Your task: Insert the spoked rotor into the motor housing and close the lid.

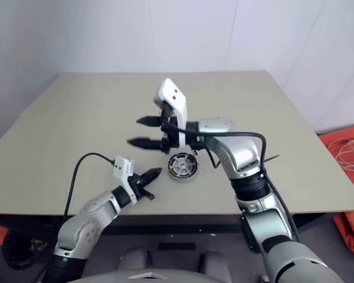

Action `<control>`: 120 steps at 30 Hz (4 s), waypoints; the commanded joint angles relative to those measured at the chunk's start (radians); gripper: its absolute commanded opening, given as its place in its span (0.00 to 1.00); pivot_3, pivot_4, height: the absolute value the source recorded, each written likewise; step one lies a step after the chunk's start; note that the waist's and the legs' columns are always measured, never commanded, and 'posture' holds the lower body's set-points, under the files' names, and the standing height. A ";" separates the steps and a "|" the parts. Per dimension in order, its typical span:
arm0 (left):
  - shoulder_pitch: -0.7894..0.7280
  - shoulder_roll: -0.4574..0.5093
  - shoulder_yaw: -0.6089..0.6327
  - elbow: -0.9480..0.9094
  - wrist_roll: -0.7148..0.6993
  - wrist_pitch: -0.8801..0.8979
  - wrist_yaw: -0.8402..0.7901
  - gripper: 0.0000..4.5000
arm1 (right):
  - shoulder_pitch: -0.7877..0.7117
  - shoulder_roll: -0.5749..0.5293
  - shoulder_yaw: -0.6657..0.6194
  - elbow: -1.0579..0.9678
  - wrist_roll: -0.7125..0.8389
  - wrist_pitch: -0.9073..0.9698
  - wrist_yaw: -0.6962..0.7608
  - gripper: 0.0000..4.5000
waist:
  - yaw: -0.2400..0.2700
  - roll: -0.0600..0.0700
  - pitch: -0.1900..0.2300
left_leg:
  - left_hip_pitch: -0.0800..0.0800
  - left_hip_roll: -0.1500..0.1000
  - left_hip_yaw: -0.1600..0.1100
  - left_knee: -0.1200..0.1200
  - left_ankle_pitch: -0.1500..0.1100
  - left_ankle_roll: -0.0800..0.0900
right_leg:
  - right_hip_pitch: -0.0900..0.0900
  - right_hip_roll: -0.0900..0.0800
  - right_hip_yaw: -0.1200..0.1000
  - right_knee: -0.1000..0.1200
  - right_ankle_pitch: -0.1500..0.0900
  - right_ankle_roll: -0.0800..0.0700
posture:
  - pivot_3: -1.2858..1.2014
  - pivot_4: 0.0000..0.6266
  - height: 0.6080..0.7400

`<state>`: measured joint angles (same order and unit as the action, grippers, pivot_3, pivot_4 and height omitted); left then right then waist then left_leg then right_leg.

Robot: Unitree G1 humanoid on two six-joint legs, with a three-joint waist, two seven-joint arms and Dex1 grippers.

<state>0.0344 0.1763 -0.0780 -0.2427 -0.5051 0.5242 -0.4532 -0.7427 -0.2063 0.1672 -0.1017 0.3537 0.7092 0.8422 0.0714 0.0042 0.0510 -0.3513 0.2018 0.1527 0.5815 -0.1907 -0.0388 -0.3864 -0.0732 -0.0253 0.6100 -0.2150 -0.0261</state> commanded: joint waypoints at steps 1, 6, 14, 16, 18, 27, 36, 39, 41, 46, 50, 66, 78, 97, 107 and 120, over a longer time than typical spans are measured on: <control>-0.006 0.000 0.009 -0.030 -0.003 -0.006 0.000 0.00 | -0.026 0.013 -0.037 0.045 -0.073 -0.102 -0.132 0.41 | 0.000 0.000 0.000 | 0.000 0.000 0.000 0.000 0.000 0.000 | 0.000 0.000 0.000 0.000 0.000 0.000 | 0.52 0.00 1.00; 0.015 0.002 0.014 -0.055 0.000 -0.012 0.011 0.00 | 0.014 -0.056 -0.028 0.124 -0.210 -0.237 -0.253 0.01 | 0.001 0.000 0.000 | -0.001 0.000 0.000 -0.001 0.001 -0.002 | -0.001 0.000 0.000 0.000 -0.003 0.005 | 0.52 0.00 1.00; 0.039 0.012 0.025 -0.090 -0.016 -0.002 0.010 0.00 | 0.070 -0.275 0.043 0.272 -0.421 -0.394 -0.256 0.00 | 0.000 0.000 0.000 | -0.002 -0.001 0.000 -0.001 0.001 -0.002 | -0.001 0.000 0.000 -0.002 0.000 0.000 | 0.52 0.00 1.00; 0.039 0.016 0.024 -0.087 -0.018 -0.001 0.006 0.00 | 0.100 -0.336 0.083 0.261 -0.445 -0.408 -0.179 0.00 | 0.000 0.000 0.000 | -0.002 -0.001 0.000 -0.001 0.001 -0.001 | -0.001 0.000 0.000 -0.002 0.000 0.001 | 0.52 0.00 1.00; 0.035 0.017 0.025 -0.084 -0.019 0.001 0.004 0.00 | 0.127 -0.375 0.100 0.231 -0.434 -0.394 -0.107 0.00 | 0.000 0.000 0.000 | -0.002 -0.001 0.000 -0.001 0.000 0.000 | -0.001 0.000 0.000 -0.002 -0.001 0.002 | 0.52 0.00 1.00; 0.032 0.018 0.020 -0.082 -0.022 0.011 -0.001 0.00 | 0.185 -0.373 0.063 0.098 -0.288 -0.259 0.064 0.00 | -0.001 0.001 0.000 | -0.001 0.000 0.001 0.000 0.000 0.001 | 0.000 0.001 0.000 -0.001 0.000 0.000 | 0.52 0.00 1.00; 0.035 0.016 0.022 -0.093 -0.022 0.019 0.008 0.00 | 0.204 -0.333 0.074 0.062 -0.220 -0.193 0.099 0.00 | -0.002 0.001 0.000 | 0.000 0.000 0.000 0.000 0.000 0.001 | 0.000 0.001 0.000 -0.001 0.000 0.000 | 0.52 0.00 1.00; 0.036 0.017 0.025 -0.094 -0.023 0.022 0.009 0.00 | 0.203 -0.305 0.077 0.079 -0.212 -0.180 0.087 0.00 | -0.002 0.001 0.000 | 0.000 0.000 0.000 0.000 0.000 0.001 | 0.000 0.001 0.000 -0.001 0.000 0.000 | 0.52 0.00 1.00; 0.036 0.019 0.027 -0.095 -0.024 0.024 0.010 0.00 | 0.204 -0.285 0.080 0.088 -0.210 -0.170 0.081 0.00 | -0.001 0.001 0.000 | 0.000 0.000 0.000 0.000 0.000 0.001 | 0.000 0.001 0.000 -0.001 0.000 0.000 | 0.52 0.00 1.00; 0.037 0.022 0.032 -0.097 -0.027 0.027 0.012 0.00 | 0.222 -0.236 0.092 0.100 -0.208 -0.132 0.059 0.00 | -0.001 0.001 0.000 | 0.000 0.000 0.000 0.000 0.000 0.001 | 0.000 0.000 0.000 -0.001 0.000 0.000 | 0.52 0.00 1.00; 0.035 0.025 0.035 -0.096 -0.028 0.029 0.011 0.00 | 0.239 -0.205 0.103 0.131 -0.214 -0.122 0.045 0.00 | -0.001 0.001 0.000 | 0.000 0.000 0.000 0.000 0.000 0.001 | 0.000 0.000 0.000 -0.002 0.000 0.000 | 0.52 0.00 1.00; 0.038 0.030 0.036 -0.097 -0.026 0.026 0.010 0.00 | 0.244 -0.174 -0.023 0.082 -0.098 -0.237 0.063 0.00 | -0.001 0.000 0.000 | 0.000 0.000 0.000 0.000 0.000 0.001 | 0.001 0.000 0.000 -0.001 -0.003 0.006 | 0.52 0.00 1.00; 0.028 0.032 0.038 -0.083 -0.028 0.026 0.006 0.00 | 0.195 -0.228 0.008 0.289 -0.114 -0.362 0.228 0.84 | -0.002 0.000 0.000 | 0.000 0.000 0.000 0.000 0.000 0.001 | 0.001 0.000 0.000 -0.002 -0.001 0.001 | 0.52 0.00 1.00; 0.027 0.023 0.050 -0.077 -0.026 0.022 0.018 0.00 | 0.070 -0.173 0.076 0.574 -0.183 -0.558 0.406 0.99 | -0.002 0.000 0.000 | -0.001 0.000 0.000 0.000 0.000 0.001 | 0.000 0.000 -0.001 -0.002 0.000 -0.001 | 0.52 0.00 1.00; 0.027 0.020 0.055 -0.072 -0.025 0.019 0.019 0.00 | 0.094 -0.178 0.088 0.609 -0.209 -0.580 0.429 0.99 | -0.002 0.000 0.000 | -0.001 0.000 0.000 0.000 -0.001 0.001 | 0.000 0.000 -0.001 -0.002 0.000 -0.001 | 0.52 0.00 1.00; 0.027 0.022 0.059 -0.063 -0.024 0.011 0.011 0.00 | 0.102 -0.182 0.086 0.658 -0.237 -0.615 0.426 0.87 | -0.002 0.000 0.000 | -0.001 0.000 0.000 0.000 -0.001 0.001 | 0.001 0.000 -0.001 -0.002 0.000 -0.001 | 0.52 0.00 1.00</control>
<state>0.0764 0.1955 -0.0302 -0.2886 -0.5254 0.5530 -0.4328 -0.6340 -0.3907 0.2576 0.5558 0.1207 0.1011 1.2687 0.0689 0.0043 0.0506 -0.3520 0.2023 0.1530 0.5813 -0.1912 -0.0376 -0.3858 -0.0728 -0.0261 0.6084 -0.2148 -0.0268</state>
